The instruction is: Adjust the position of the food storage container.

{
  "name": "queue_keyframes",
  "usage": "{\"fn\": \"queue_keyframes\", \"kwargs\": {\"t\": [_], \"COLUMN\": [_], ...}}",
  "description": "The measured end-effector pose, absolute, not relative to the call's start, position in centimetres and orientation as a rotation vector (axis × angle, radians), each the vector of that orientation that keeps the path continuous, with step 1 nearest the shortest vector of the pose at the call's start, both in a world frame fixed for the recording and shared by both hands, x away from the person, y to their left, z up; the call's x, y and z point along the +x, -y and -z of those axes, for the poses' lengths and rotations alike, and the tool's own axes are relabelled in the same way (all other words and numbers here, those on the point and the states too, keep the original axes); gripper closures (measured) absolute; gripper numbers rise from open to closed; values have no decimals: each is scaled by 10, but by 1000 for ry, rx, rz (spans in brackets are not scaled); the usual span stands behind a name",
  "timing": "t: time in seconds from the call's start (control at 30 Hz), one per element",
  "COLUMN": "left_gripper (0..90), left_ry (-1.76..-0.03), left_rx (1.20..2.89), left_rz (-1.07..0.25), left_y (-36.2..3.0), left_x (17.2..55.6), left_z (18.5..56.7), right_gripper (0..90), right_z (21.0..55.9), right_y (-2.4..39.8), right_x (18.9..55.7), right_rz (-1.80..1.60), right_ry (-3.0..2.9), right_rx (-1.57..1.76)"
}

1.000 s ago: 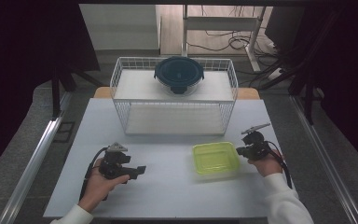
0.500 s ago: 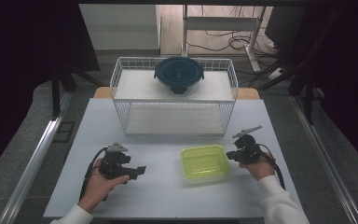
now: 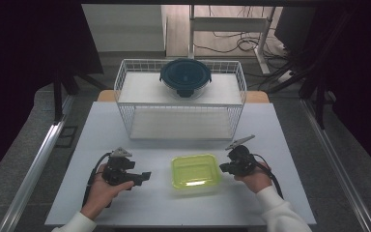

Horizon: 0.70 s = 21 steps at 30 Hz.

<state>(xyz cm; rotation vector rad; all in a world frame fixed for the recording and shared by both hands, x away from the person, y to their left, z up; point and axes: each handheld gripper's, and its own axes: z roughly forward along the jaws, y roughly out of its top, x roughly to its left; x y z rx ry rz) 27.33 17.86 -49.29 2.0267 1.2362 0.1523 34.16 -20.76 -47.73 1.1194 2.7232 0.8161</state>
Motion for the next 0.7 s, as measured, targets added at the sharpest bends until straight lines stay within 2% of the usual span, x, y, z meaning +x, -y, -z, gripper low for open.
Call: {"fn": "queue_keyframes", "kwargs": {"t": [0.7], "left_gripper": [212], "left_ry": [-1244], "left_rx": [2019], "left_rz": [-151], "left_y": [-179], "left_x": [273], "left_z": [493], "right_gripper": [886], "right_z": [485], "right_y": [170], "right_x": [325], "right_rz": [-816], "right_ry": [-2811], "right_rx": [980]}}
